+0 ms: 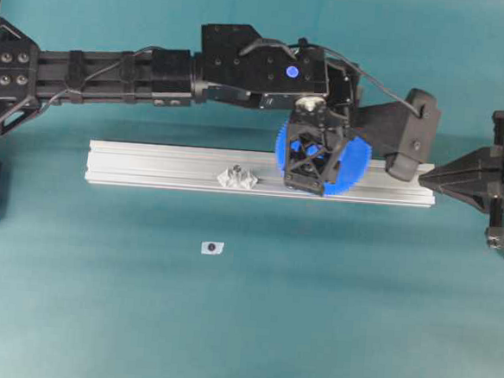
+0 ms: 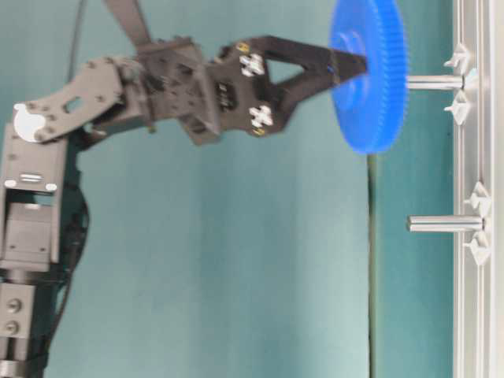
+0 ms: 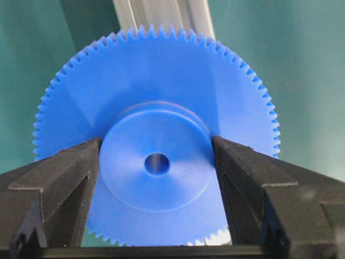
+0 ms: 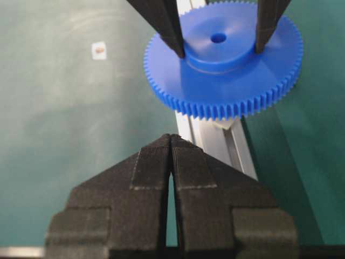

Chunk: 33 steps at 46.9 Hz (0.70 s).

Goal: Find the location of the shaft and insert the large gear.
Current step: 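Carry the gear with the left gripper over the right shaft, then align the gear's bore above the shaft with the left gripper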

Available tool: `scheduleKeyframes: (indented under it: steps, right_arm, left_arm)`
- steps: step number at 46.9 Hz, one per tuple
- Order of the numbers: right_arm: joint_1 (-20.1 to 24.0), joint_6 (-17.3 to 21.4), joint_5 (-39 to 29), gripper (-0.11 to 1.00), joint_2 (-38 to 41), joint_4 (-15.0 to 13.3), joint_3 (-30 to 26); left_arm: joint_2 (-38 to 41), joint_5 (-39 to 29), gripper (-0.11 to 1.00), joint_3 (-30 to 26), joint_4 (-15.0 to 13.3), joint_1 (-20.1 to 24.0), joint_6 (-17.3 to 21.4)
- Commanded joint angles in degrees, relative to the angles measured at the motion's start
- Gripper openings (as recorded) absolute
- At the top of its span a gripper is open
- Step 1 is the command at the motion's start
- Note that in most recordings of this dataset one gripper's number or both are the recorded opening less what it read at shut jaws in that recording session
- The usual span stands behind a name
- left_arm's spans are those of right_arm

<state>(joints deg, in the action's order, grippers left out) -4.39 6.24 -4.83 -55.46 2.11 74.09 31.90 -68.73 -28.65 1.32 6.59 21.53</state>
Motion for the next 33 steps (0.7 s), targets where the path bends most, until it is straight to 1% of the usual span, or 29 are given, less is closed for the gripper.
scheduleKeyframes:
  steps: [1,17,33]
  right_arm:
    - [-0.2,0.5,0.3,0.01,0.4,0.0,-0.6]
    - [-0.2,0.5,0.3,0.01,0.3,0.0,-0.6]
    - [-0.2,0.5,0.3,0.01,0.3,0.0,-0.6]
  left_arm:
    - [-1.7,0.3,0.71,0.0,0.2,0.3,0.0]
    - [-1.4,1.9,0.71,0.1,0.2,0.4,0.2]
    - [-1.0,2.7,0.71,1.8,0.2,0.4,0.2]
